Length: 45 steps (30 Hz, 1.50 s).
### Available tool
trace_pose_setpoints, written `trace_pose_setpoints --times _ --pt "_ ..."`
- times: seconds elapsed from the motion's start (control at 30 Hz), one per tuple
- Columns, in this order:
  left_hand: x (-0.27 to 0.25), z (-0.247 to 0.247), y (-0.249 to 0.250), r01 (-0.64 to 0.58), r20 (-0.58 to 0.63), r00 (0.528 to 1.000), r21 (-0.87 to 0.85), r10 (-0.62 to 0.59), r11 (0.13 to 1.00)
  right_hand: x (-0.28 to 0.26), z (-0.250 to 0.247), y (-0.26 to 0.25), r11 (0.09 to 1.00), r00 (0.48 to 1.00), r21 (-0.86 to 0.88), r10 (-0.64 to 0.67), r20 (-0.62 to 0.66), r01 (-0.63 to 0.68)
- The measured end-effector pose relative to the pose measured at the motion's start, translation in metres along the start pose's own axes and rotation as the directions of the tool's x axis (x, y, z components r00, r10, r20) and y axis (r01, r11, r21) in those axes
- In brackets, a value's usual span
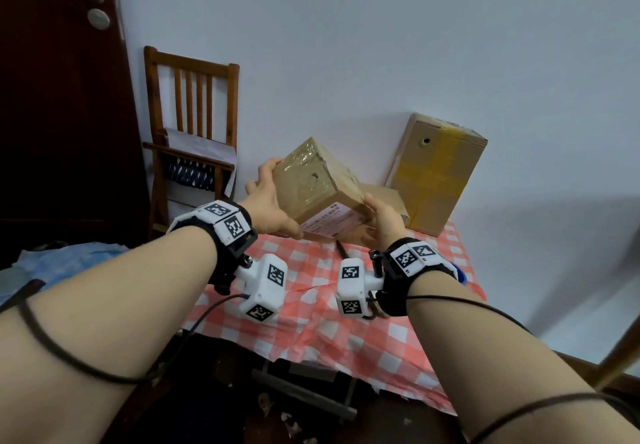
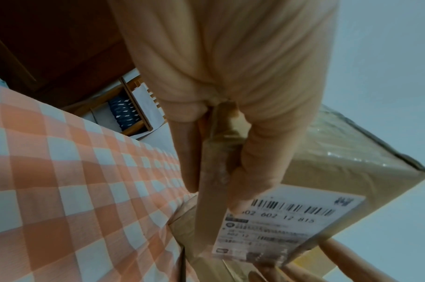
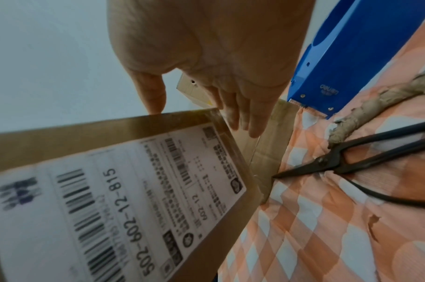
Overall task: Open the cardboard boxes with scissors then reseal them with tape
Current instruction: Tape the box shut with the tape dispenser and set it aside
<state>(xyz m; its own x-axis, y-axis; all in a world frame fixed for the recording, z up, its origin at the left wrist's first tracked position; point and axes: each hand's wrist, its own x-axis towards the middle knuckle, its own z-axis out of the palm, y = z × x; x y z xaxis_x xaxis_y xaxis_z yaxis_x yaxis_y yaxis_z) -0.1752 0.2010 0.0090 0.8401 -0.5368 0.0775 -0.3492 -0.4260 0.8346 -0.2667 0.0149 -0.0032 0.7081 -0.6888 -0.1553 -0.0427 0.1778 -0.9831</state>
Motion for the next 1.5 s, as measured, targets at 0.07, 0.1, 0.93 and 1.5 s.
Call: trace_pose_setpoints --times 0.07,0.1,0.93,1.5 --pt "0.001 -0.001 0.000 0.031 0.014 0.999 0.033 -0.031 0.999 -0.001 -0.003 0.002 1.000 1.000 0.021 -0.005 0.008 0.005" --pt "0.003 -0.001 -0.003 0.050 0.017 0.999 0.087 -0.051 0.995 0.000 -0.005 0.004 1.000 1.000 0.019 -0.013 0.004 0.013" --pt "0.030 -0.017 -0.045 0.376 -0.316 0.853 -0.178 -0.415 0.909 -0.017 0.014 0.011 0.953 0.946 0.013 -0.303 0.112 0.304" --pt "0.014 -0.015 -0.026 0.344 -0.125 0.939 0.353 -0.320 0.870 -0.017 0.062 0.006 0.964 0.945 -0.096 -0.220 0.241 0.249"
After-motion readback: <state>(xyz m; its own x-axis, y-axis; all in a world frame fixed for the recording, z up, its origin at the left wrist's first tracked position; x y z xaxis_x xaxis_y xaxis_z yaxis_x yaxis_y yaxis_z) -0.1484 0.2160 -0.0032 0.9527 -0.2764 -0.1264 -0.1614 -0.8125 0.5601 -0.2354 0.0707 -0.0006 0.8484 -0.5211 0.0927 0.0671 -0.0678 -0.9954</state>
